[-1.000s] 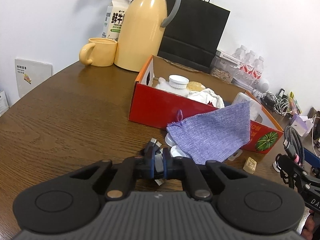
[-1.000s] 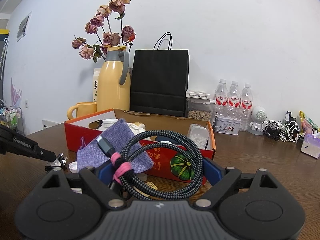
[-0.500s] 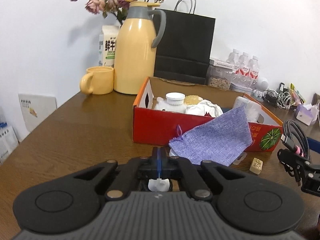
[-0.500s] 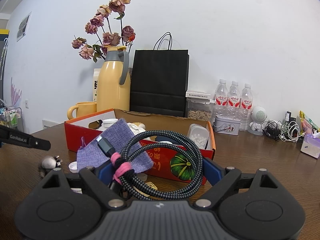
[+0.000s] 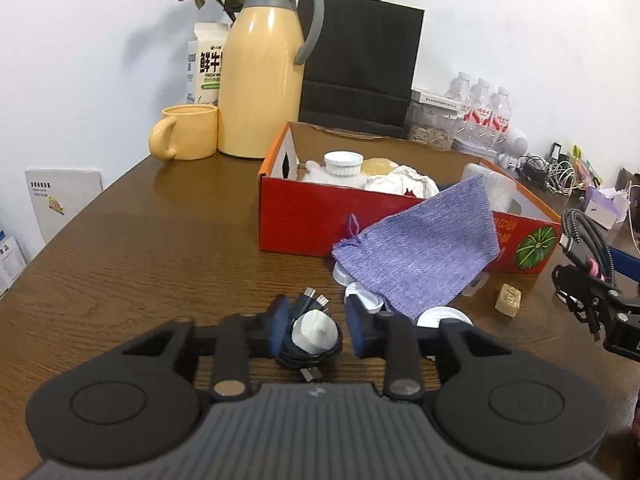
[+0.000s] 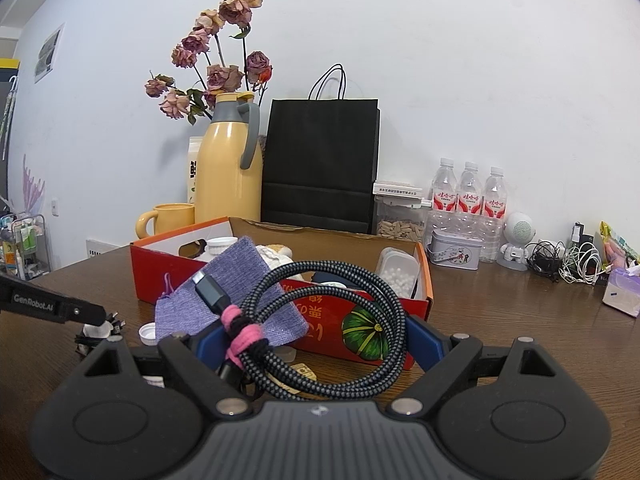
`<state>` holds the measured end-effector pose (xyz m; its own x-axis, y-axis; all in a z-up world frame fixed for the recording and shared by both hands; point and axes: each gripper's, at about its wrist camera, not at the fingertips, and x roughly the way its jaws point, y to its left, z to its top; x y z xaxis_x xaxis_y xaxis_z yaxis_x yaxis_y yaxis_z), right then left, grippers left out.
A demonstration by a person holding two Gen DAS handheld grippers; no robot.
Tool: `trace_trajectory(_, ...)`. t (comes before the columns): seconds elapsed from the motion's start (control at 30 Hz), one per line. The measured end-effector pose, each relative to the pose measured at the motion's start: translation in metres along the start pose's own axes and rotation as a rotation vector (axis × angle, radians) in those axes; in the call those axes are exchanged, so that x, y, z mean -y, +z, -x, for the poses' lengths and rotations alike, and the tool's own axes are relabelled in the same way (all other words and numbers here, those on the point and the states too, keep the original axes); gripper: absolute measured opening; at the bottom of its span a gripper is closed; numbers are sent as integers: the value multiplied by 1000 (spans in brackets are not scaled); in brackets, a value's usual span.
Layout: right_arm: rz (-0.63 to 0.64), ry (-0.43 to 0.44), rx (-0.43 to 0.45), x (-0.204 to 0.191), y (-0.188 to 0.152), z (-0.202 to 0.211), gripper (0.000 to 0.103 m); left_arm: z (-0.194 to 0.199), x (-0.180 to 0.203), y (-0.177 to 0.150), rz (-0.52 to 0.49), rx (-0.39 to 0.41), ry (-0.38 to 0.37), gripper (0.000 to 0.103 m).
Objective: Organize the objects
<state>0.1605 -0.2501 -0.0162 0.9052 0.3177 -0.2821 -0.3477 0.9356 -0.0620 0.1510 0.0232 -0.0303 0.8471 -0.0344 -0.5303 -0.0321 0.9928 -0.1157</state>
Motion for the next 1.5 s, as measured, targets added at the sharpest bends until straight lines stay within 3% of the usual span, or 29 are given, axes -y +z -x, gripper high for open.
trace_trajectory(0.33, 0, 0, 0, 0, 0, 0, 89, -9, 2, -2, -18, -25, 8, 31)
trace_trajectory(0.4, 0, 0, 0, 0, 0, 0, 89, -10, 2, -3, -22, -24, 9, 30)
trace_trajectory(0.47, 1, 0, 0, -1, 0, 0, 89, -11, 2, -3, -22, -25, 12, 20)
trace_trajectory(0.63, 0, -1, 0, 0, 0, 0, 89, -9, 4, -6, -40, -18, 15, 19)
trace_trajectory(0.9, 0, -1, 0, 0, 0, 0, 89, 7, 18, -5, -125, 92, 48, 19)
trace_trajectory(1.13, 1, 1, -3, 0, 0, 0, 89, 14, 19, 4, -115, 124, 43, 19)
trace_trajectory(1.5, 53, -5, 26, -4, 19, -4, 89, 11, 34, 52, -103, 211, -15, 19)
